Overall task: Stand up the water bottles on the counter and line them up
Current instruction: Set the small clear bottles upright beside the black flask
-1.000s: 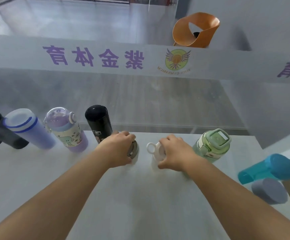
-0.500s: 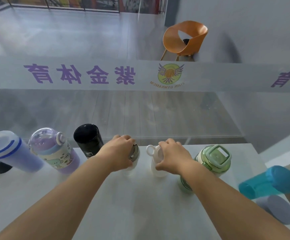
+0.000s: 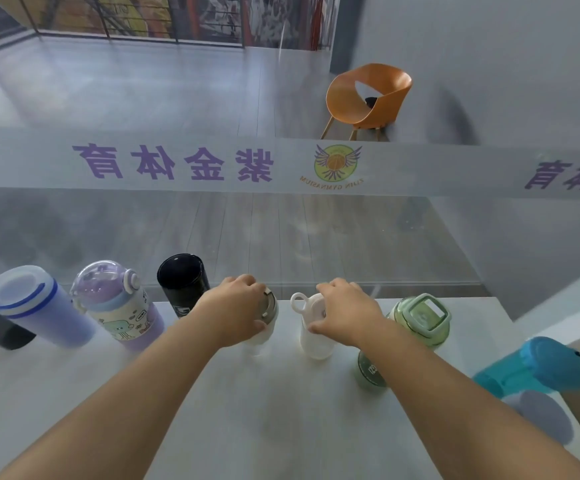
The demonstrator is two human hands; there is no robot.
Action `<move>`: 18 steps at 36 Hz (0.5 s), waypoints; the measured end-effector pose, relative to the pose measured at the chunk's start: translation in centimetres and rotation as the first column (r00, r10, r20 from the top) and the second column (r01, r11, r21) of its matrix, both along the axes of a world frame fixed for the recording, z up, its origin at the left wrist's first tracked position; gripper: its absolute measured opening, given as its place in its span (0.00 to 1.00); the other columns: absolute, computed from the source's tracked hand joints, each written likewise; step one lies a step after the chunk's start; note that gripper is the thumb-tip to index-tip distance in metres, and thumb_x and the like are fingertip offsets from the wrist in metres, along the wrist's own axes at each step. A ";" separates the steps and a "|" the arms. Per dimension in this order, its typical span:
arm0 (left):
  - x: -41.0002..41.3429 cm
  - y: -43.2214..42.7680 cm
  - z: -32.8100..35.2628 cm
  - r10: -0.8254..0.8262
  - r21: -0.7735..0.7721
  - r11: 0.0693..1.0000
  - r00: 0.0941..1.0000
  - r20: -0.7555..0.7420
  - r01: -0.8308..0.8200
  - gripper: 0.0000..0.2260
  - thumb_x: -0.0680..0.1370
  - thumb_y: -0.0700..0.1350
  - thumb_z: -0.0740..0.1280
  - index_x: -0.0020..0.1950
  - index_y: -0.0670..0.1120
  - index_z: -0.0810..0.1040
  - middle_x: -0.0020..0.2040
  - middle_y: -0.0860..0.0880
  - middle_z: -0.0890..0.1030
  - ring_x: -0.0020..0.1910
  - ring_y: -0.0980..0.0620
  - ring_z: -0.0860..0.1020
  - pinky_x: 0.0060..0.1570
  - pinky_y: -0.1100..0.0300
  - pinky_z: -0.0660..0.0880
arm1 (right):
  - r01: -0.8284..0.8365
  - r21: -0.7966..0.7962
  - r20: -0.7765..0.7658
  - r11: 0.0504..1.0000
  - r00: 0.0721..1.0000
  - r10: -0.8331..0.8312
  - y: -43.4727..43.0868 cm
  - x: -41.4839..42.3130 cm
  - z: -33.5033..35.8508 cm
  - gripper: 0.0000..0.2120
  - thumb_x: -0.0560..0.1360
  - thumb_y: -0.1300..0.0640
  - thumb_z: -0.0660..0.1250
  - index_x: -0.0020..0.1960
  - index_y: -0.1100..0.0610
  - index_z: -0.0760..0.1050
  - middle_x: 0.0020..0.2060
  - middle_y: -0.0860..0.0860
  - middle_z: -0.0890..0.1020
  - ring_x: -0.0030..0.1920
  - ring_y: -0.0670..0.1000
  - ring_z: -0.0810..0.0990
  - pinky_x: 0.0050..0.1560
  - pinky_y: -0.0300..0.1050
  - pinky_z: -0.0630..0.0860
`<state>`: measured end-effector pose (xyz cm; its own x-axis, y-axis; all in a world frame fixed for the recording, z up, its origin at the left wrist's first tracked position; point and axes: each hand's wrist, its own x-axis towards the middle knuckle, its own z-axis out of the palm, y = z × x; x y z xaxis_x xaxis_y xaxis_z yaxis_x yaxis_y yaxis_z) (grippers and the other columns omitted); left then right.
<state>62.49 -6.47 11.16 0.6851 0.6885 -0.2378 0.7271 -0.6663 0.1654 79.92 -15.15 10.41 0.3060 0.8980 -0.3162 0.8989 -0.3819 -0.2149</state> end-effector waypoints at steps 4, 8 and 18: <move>-0.9 -0.8 1.2 0.014 0.049 0.999 1.000 -0.004 -0.013 0.21 0.74 0.54 0.65 0.66 0.50 0.70 0.63 0.51 0.72 0.61 0.47 0.71 0.53 0.54 0.74 | -0.035 0.094 0.042 0.995 0.999 0.031 -0.8 -0.4 1.7 0.22 0.73 0.48 0.64 0.64 0.57 0.70 0.58 0.55 0.74 0.60 0.58 0.72 0.54 0.51 0.71; -2.0 -1.8 2.4 0.024 0.066 0.998 0.999 0.024 -0.026 0.16 0.75 0.54 0.64 0.60 0.50 0.74 0.55 0.51 0.76 0.54 0.49 0.76 0.45 0.57 0.73 | -0.074 0.108 0.070 0.991 0.995 0.067 -1.9 -1.0 3.8 0.22 0.73 0.47 0.66 0.62 0.56 0.71 0.56 0.54 0.76 0.55 0.58 0.76 0.49 0.48 0.71; -4.6 -5.3 3.5 -0.075 0.098 0.992 0.997 -0.013 0.076 0.18 0.74 0.58 0.64 0.61 0.53 0.72 0.57 0.51 0.77 0.54 0.47 0.78 0.49 0.55 0.75 | -0.094 -0.003 -0.023 0.996 0.995 0.094 -7.6 -3.6 7.3 0.23 0.72 0.47 0.67 0.65 0.51 0.69 0.62 0.50 0.76 0.59 0.55 0.76 0.58 0.51 0.74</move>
<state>57.89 -11.82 14.65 0.7339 0.6555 -0.1782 0.6755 -0.7318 0.0900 76.33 -22.75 17.68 0.2132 0.9212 -0.3255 0.9257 -0.2970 -0.2341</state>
